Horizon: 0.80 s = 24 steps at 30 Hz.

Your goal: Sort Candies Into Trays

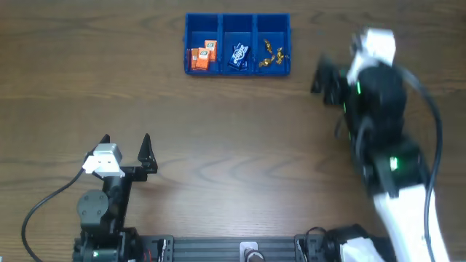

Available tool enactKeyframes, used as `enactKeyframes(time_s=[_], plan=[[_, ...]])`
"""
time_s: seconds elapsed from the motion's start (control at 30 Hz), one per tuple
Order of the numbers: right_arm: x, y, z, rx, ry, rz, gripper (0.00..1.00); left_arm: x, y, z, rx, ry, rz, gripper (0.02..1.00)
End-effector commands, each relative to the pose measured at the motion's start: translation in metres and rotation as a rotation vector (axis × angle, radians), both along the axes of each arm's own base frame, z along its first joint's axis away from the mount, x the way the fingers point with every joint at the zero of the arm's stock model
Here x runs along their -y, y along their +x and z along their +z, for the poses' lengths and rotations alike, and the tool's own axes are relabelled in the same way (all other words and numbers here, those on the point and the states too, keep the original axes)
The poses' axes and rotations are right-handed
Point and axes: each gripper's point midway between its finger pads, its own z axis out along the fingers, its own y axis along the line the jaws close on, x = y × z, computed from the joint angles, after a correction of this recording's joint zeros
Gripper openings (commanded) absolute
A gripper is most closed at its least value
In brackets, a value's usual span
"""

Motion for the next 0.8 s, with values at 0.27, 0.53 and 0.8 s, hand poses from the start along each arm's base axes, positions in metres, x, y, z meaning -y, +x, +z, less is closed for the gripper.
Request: enactKeyframes(time_s=[0.27,0.53,0.8], plan=[[0.022,-0.073,-0.086,0.298,-0.038,0.032,0.998,0.002,0.000,-0.016,-0.043,0.013,-0.013,0.998],[0.019,-0.084,-0.118,0.425,-0.027,0.054,0.998,0.002,0.000,-0.016,-0.043,0.013,-0.013,0.998],[0.033,-0.083,-0.127,0.401,-0.125,0.016,0.998,0.002,0.000,-0.016,-0.043,0.012,-0.013,0.998]])
